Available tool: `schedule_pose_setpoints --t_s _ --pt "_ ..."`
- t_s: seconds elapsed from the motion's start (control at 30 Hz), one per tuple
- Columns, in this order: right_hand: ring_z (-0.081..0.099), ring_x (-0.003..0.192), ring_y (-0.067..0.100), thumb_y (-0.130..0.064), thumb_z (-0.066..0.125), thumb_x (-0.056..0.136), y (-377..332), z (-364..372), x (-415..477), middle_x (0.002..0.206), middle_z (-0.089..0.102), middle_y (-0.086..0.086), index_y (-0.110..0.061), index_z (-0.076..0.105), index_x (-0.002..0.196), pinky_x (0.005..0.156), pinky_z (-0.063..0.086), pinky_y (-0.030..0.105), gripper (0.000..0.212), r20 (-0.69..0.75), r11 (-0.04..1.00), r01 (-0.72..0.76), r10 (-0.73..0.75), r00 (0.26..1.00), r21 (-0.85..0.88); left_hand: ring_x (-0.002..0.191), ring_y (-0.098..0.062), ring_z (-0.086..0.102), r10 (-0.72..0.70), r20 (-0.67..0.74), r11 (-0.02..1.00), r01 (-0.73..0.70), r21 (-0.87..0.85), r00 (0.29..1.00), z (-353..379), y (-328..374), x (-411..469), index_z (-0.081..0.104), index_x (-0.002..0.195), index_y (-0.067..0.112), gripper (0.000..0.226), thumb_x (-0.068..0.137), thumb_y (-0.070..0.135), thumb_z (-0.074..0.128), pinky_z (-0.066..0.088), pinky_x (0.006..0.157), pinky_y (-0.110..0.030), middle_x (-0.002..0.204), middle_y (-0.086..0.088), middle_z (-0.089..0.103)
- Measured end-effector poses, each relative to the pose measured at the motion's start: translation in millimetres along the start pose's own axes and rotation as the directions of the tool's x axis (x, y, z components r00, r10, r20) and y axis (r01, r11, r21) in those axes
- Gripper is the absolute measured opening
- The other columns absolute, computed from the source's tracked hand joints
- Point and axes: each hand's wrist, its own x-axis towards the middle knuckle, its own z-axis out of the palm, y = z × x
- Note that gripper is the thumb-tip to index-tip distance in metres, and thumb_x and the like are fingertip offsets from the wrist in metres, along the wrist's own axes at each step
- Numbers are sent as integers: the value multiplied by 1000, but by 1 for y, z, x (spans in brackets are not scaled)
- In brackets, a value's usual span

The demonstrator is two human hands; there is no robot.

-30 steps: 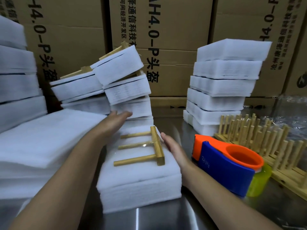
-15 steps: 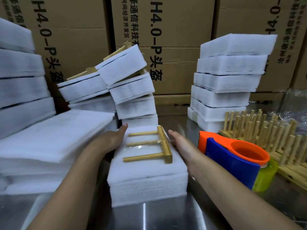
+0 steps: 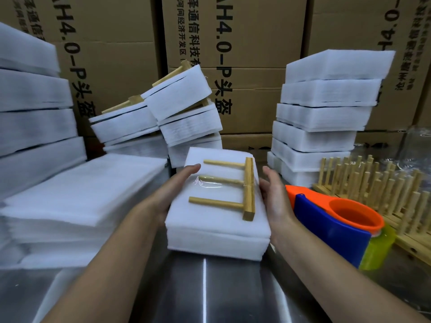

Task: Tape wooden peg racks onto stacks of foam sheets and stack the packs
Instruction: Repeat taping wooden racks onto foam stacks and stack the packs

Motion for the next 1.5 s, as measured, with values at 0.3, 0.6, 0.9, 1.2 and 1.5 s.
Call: schedule_pose_setpoints --t_s 0.3,0.6,0.9,1.2,1.5 --pt "67 104 31 -54 47 90 -4 1 -3 113 70 12 -22 73 108 91 52 45 46 115 989 -35 52 992 -141 63 -25 70 0 -143 990 -20 -137 990 -1 -15 13 72 90 8 26 83 29 60 56 54 -27 81 -13 73" --pt "36 132 9 -74 61 67 -17 11 -42 146 35 -17 -54 36 136 104 35 34 76 28 670 185 -238 971 -719 114 -38 57 -21 -26 902 8 -431 999 3 -27 17 58 126 4 49 87 33 53 44 100 -48 124 -22 60" --pt "47 109 16 -76 70 38 -39 13 -74 142 35 -14 -42 38 139 67 60 41 111 -69 765 97 -182 981 -637 98 -34 63 52 25 843 -30 -538 998 23 -16 20 59 121 4 44 93 35 46 50 86 -42 117 -20 64" --pt "70 97 26 -33 81 55 23 16 -77 117 67 -4 -39 45 127 72 59 46 81 -151 979 177 -191 970 -101 113 -38 58 119 12 863 -97 -496 993 28 -13 16 54 131 9 47 93 37 46 46 96 -48 123 -20 61" --pt "66 102 31 -8 70 80 -28 12 -55 118 64 6 -21 48 128 61 58 45 55 -316 938 320 -345 884 -129 117 -28 56 141 -31 920 -142 -366 990 37 -8 18 60 122 26 54 89 63 38 46 92 -46 132 -7 56"
